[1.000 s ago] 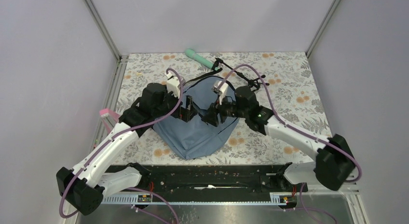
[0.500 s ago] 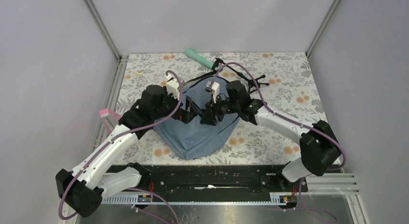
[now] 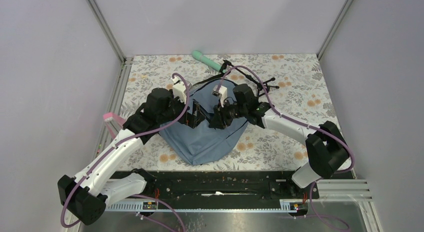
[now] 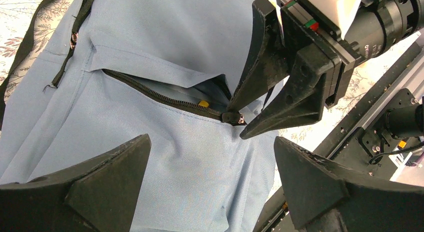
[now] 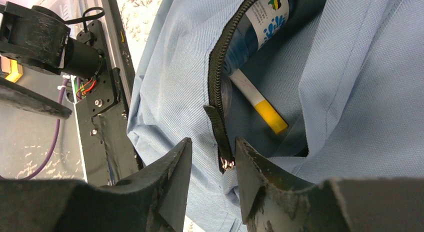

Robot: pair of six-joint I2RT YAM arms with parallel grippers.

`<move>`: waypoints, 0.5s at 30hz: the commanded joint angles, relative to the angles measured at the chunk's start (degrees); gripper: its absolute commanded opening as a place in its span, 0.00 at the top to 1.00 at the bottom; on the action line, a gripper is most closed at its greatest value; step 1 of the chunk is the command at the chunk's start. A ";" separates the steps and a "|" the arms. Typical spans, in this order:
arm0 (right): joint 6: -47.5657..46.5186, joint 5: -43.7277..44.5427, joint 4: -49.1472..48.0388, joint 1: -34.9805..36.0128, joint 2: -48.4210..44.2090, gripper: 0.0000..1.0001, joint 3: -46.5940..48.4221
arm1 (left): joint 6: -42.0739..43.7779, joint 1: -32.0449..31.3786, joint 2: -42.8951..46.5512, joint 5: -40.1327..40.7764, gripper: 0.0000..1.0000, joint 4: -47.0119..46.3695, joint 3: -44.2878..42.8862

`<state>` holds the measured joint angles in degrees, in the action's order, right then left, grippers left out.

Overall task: Pack the student bag
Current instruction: Zip the student bag at the center of the board.

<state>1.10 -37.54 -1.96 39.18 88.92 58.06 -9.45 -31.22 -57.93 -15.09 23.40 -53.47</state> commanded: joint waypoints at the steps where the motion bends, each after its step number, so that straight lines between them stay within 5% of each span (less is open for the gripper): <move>1: -0.84 -0.35 -0.16 -0.64 0.60 0.60 1.84 | 0.75 0.37 0.54 -1.59 0.01 -3.17 0.12; 9: -0.84 1.83 1.03 -0.60 0.48 1.00 2.20 | 0.92 0.33 0.75 -2.02 0.01 -3.31 0.58; 15: 4.10 6.98 -2.89 -1.03 -4.40 1.00 -1.18 | 0.96 -4.27 2.80 0.27 0.02 -6.86 3.10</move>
<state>1.48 -34.63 -1.65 38.92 89.17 58.04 -9.43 -31.90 -57.63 -15.70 21.96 -51.99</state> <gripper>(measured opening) 0.017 0.985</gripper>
